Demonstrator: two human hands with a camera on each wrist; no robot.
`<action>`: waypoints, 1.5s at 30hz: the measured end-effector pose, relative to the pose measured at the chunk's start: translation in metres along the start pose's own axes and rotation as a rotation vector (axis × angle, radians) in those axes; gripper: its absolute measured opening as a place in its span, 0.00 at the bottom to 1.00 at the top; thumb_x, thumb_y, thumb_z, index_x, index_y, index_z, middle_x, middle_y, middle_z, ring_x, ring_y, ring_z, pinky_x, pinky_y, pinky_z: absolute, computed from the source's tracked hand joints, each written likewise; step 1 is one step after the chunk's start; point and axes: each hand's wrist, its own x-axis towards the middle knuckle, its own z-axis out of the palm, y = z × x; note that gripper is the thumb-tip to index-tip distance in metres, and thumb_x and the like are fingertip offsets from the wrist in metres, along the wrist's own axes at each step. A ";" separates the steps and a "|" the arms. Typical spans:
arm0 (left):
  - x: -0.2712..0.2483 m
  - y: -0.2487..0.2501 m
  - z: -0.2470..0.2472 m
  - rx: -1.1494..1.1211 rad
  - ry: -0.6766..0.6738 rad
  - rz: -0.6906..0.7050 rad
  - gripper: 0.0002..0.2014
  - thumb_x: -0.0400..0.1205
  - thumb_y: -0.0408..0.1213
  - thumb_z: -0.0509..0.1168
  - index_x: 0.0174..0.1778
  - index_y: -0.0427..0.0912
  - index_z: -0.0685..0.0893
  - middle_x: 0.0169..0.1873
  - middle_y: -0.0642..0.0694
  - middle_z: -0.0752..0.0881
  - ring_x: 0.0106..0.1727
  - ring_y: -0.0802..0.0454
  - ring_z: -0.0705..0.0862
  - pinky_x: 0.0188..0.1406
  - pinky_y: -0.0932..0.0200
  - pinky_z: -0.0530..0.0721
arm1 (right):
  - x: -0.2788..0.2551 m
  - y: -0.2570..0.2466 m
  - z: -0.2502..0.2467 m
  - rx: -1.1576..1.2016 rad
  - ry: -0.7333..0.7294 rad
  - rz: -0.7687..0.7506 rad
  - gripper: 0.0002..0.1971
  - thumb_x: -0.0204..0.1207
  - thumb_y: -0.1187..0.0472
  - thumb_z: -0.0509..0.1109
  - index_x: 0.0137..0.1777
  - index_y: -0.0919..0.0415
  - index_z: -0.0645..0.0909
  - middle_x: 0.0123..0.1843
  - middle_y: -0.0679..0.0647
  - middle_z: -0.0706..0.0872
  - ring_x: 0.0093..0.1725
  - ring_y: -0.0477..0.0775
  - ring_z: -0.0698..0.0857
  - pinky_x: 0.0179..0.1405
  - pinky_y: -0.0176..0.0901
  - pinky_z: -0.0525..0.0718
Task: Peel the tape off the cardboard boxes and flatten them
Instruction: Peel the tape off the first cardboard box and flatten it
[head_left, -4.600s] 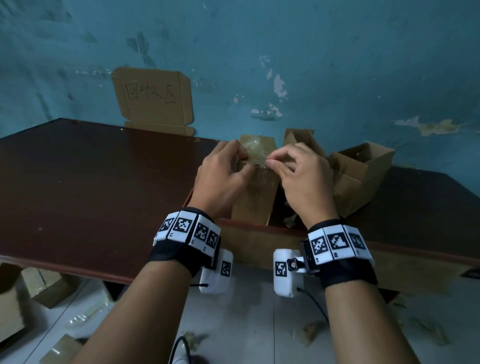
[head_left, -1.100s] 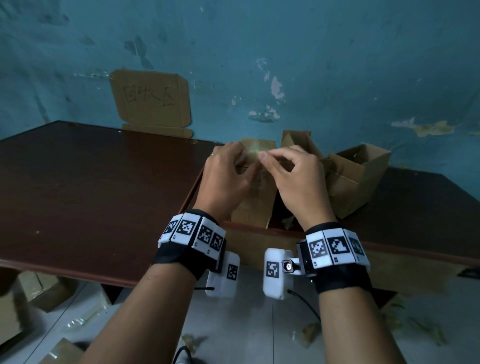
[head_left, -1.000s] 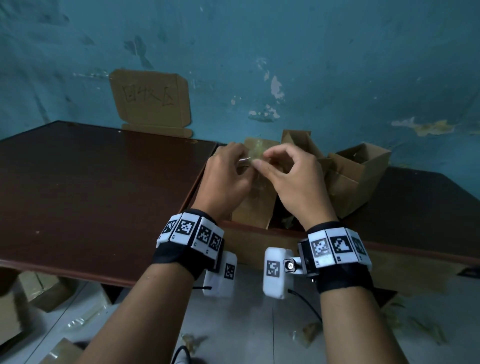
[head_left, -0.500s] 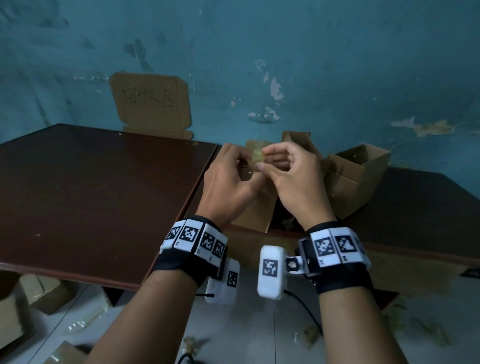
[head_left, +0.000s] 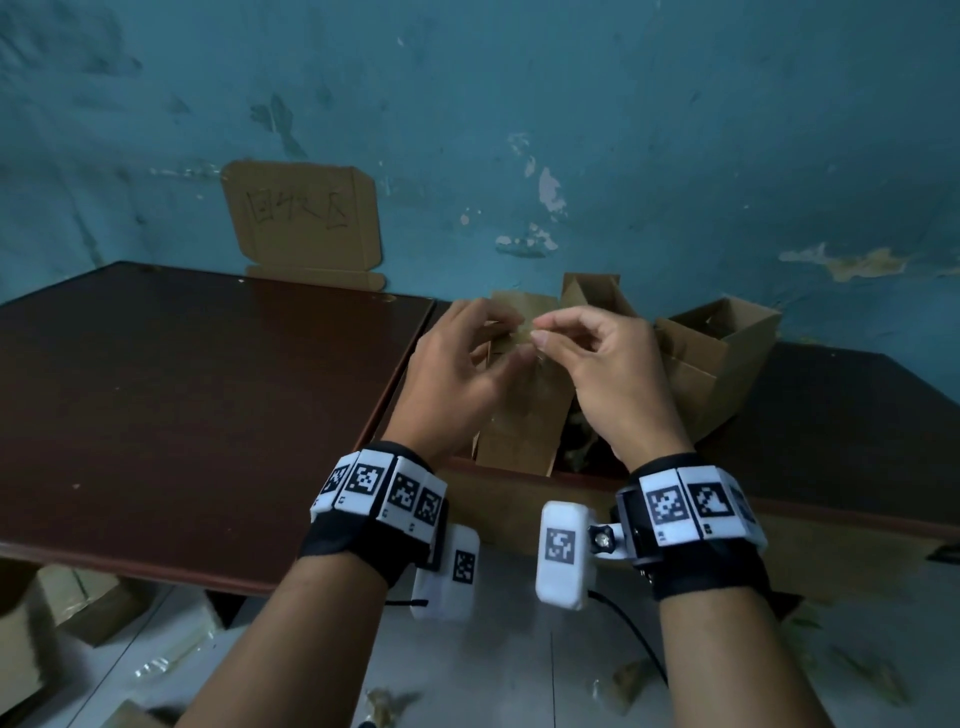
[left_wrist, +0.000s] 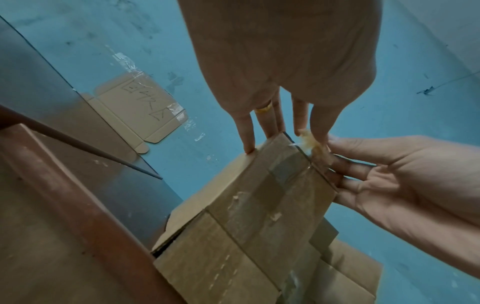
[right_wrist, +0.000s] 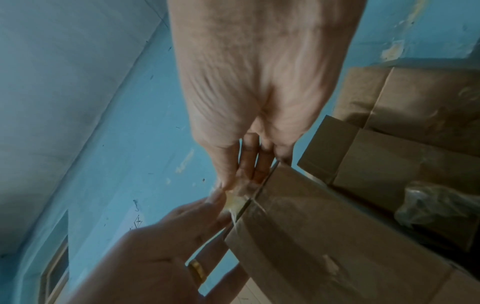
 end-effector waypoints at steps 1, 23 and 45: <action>0.000 0.001 -0.001 -0.013 0.000 0.007 0.11 0.85 0.40 0.77 0.61 0.42 0.86 0.57 0.50 0.89 0.62 0.59 0.89 0.67 0.50 0.90 | -0.001 -0.001 -0.001 -0.019 0.006 -0.004 0.03 0.84 0.58 0.78 0.51 0.51 0.94 0.45 0.42 0.94 0.50 0.38 0.91 0.53 0.32 0.88; 0.006 -0.008 0.001 0.105 0.092 0.011 0.10 0.91 0.42 0.70 0.53 0.40 0.92 0.51 0.51 0.89 0.53 0.55 0.88 0.53 0.47 0.88 | -0.001 0.004 0.000 -0.046 -0.121 -0.096 0.14 0.80 0.63 0.82 0.62 0.48 0.91 0.60 0.44 0.92 0.63 0.43 0.90 0.69 0.51 0.88; 0.007 -0.017 0.000 0.140 -0.029 0.074 0.04 0.88 0.33 0.73 0.49 0.36 0.89 0.60 0.48 0.87 0.61 0.55 0.87 0.62 0.44 0.90 | -0.001 0.013 -0.003 -0.173 -0.125 -0.063 0.05 0.84 0.56 0.76 0.56 0.55 0.89 0.58 0.45 0.85 0.60 0.43 0.86 0.68 0.46 0.85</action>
